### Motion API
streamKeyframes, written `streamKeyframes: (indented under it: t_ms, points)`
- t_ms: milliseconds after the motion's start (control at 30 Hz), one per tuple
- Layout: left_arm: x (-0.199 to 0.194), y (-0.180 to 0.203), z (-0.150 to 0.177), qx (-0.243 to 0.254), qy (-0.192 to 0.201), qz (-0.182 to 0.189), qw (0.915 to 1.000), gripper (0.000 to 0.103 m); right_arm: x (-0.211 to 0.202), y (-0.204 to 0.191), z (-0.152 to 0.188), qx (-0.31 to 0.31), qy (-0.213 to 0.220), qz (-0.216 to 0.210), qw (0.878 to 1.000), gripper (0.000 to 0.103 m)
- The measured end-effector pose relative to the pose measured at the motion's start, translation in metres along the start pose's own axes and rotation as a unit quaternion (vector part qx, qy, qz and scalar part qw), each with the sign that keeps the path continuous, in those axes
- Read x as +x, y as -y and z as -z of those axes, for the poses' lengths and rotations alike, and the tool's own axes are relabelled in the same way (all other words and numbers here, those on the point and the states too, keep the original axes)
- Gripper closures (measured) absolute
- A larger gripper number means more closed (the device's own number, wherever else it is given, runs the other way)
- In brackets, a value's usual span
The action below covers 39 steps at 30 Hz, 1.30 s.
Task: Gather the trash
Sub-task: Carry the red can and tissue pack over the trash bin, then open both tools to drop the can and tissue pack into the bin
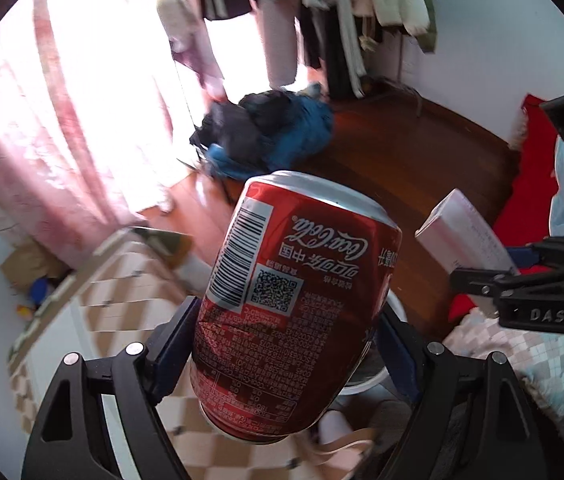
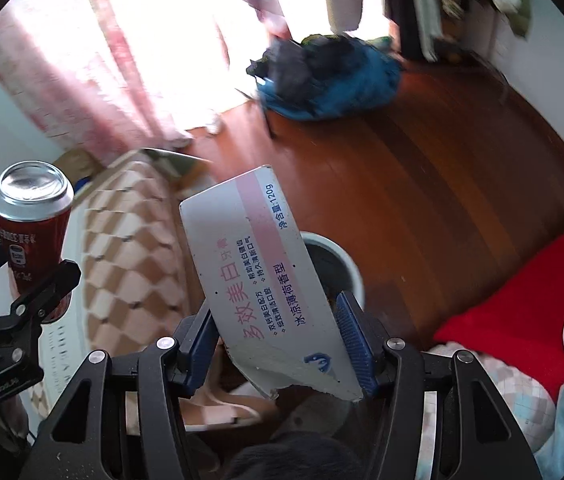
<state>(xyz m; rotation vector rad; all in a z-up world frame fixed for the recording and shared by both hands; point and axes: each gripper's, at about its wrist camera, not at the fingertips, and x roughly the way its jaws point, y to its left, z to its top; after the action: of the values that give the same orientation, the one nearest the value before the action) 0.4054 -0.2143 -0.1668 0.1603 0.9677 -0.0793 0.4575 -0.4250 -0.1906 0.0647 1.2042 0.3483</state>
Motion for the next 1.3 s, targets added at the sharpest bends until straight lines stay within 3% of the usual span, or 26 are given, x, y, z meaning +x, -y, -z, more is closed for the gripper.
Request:
streamKeyframes:
  t_ms: [300, 467, 600, 733, 767, 833, 900, 1033, 1300]
  points:
    - [0.124, 0.03, -0.011, 0.023, -0.096, 0.026, 0.9948, 0.021, 0.11, 0.072, -0.002, 0.065, -0.084, -0.029, 0.994, 0.044]
    - [0.16, 0.044, -0.005, 0.02, -0.142, 0.043, 0.9888, 0.02, 0.172, 0.091, -0.004, 0.085, -0.126, -0.042, 0.988, 0.045]
    - [0.182, 0.038, -0.002, -0.013, -0.177, 0.068, 0.9818, 0.019, 0.206, 0.097, -0.004, 0.098, -0.151, -0.043, 0.983, 0.048]
    - [0.194, 0.025, 0.0, -0.061, -0.2, 0.086, 0.9741, 0.002, 0.234, 0.098, -0.007, 0.107, -0.172, -0.047, 0.978, 0.047]
    - [0.194, 0.024, 0.001, -0.07, -0.201, 0.086, 0.9732, 0.002, 0.237, 0.098, -0.007, 0.108, -0.175, -0.046, 0.978, 0.045]
    - [0.193, 0.018, 0.004, -0.091, -0.208, 0.088, 0.9699, 0.002, 0.237, 0.098, -0.007, 0.111, -0.172, -0.042, 0.978, 0.027]
    - [0.191, 0.012, 0.006, -0.109, -0.209, 0.087, 0.9679, 0.002, 0.233, 0.095, -0.007, 0.108, -0.167, -0.038, 0.979, 0.025]
    - [0.175, 0.006, 0.011, -0.132, -0.208, 0.065, 0.967, 0.002, 0.218, 0.086, -0.004, 0.091, -0.166, -0.016, 0.982, 0.003]
    - [0.13, 0.003, 0.031, -0.157, -0.206, 0.036, 0.9652, 0.002, 0.168, 0.063, 0.012, 0.05, -0.158, 0.037, 0.985, 0.0]
